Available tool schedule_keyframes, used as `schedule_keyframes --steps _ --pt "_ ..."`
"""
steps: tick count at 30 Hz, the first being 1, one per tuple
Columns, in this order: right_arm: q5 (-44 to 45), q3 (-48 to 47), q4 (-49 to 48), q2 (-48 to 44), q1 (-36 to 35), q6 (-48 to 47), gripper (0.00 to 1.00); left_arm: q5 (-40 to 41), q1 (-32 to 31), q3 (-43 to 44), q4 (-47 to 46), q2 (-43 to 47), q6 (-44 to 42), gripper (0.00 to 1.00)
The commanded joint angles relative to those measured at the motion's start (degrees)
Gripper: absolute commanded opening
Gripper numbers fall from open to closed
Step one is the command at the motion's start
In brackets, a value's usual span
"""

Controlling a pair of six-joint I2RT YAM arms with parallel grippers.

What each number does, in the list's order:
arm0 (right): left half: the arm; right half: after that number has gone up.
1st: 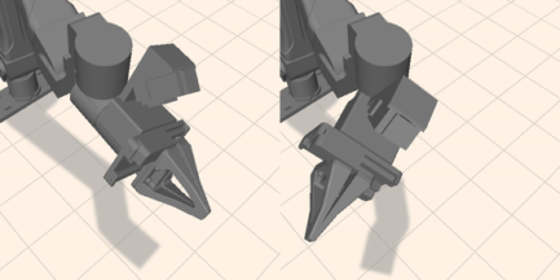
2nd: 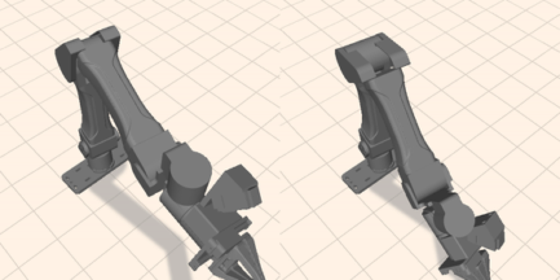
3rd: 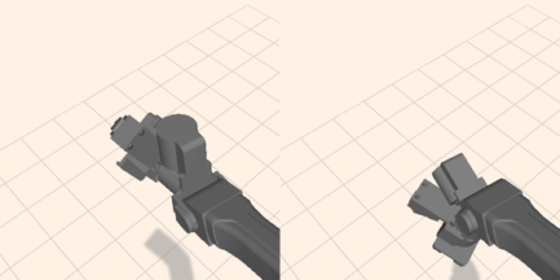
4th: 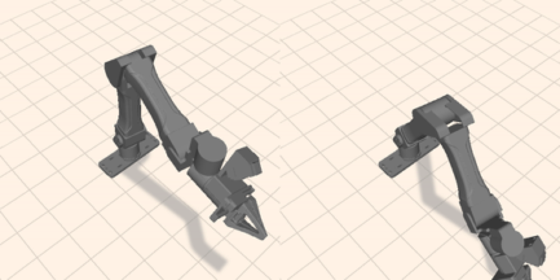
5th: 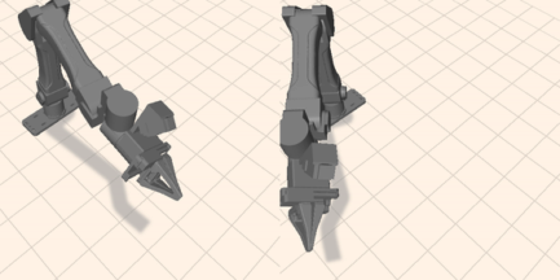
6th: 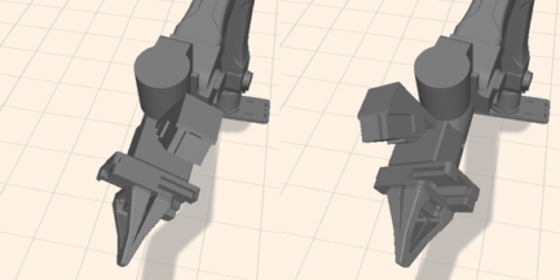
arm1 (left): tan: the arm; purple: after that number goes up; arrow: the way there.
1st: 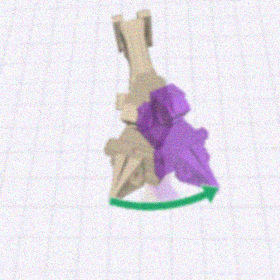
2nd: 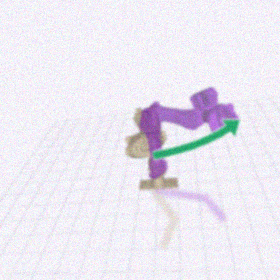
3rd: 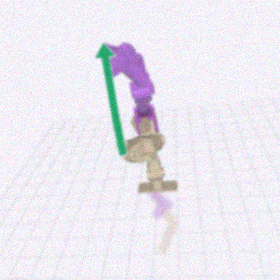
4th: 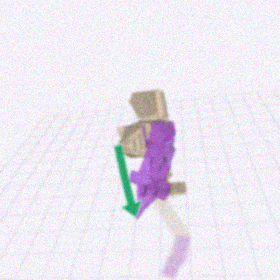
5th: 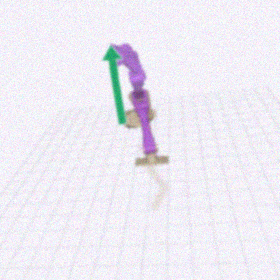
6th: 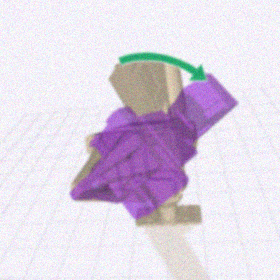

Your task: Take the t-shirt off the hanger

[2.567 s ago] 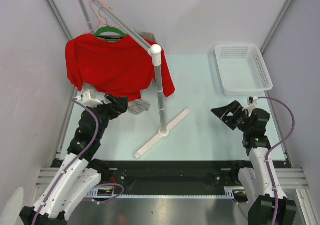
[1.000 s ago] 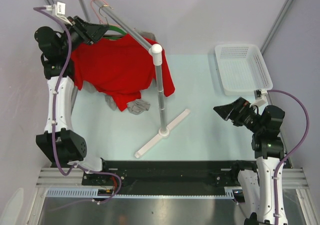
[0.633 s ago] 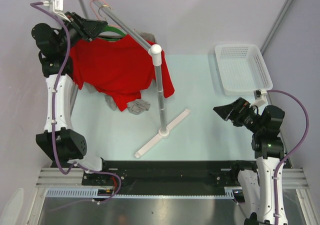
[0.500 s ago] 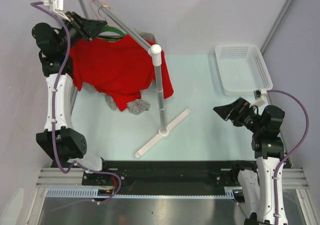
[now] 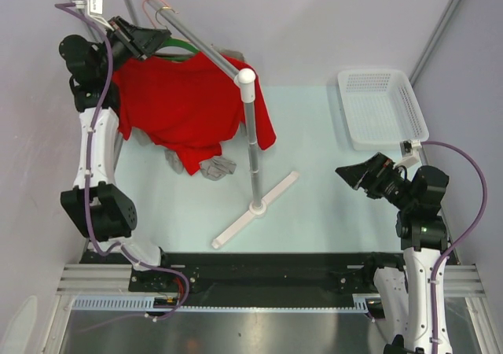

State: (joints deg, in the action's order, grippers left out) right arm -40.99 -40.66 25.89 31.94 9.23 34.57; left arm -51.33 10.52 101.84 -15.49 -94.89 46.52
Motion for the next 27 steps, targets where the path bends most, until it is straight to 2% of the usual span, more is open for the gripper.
schedule_keyframes --steps 1,6,10,13,14,15,19,27 --pt "-0.67 -2.40 -0.75 -0.65 0.35 1.12 1.00 -2.89 0.02 3.27 -8.32 -1.87 6.90 0.35" --pt "-0.93 -2.49 -1.02 -0.92 0.26 1.73 0.99 -5.27 -0.59 6.52 -10.70 -4.60 9.90 0.38" --pt "-1.02 -2.67 -1.02 -1.09 0.26 1.73 1.00 -5.62 -1.12 6.35 -10.27 -4.43 8.94 0.39" --pt "-0.93 -2.75 -0.93 -1.09 0.26 1.73 1.00 -5.54 -1.30 5.48 -9.48 -3.64 8.15 0.22" --pt "-0.93 -2.67 -1.02 -1.09 0.26 1.73 1.00 -5.53 -1.21 5.39 -9.13 -3.29 7.97 0.11" --pt "-0.93 -2.67 -1.02 -1.09 0.26 1.73 1.00 -5.36 -1.29 5.21 -8.43 -3.02 7.71 0.08" --pt "-0.93 -2.58 -1.02 -1.09 0.17 1.65 1.00 -3.96 -1.30 5.21 -5.88 -1.61 5.86 0.00" --pt "-0.93 -2.40 -1.10 -1.27 0.17 1.56 0.99 -2.11 -1.47 6.17 -1.93 2.25 2.80 0.00"
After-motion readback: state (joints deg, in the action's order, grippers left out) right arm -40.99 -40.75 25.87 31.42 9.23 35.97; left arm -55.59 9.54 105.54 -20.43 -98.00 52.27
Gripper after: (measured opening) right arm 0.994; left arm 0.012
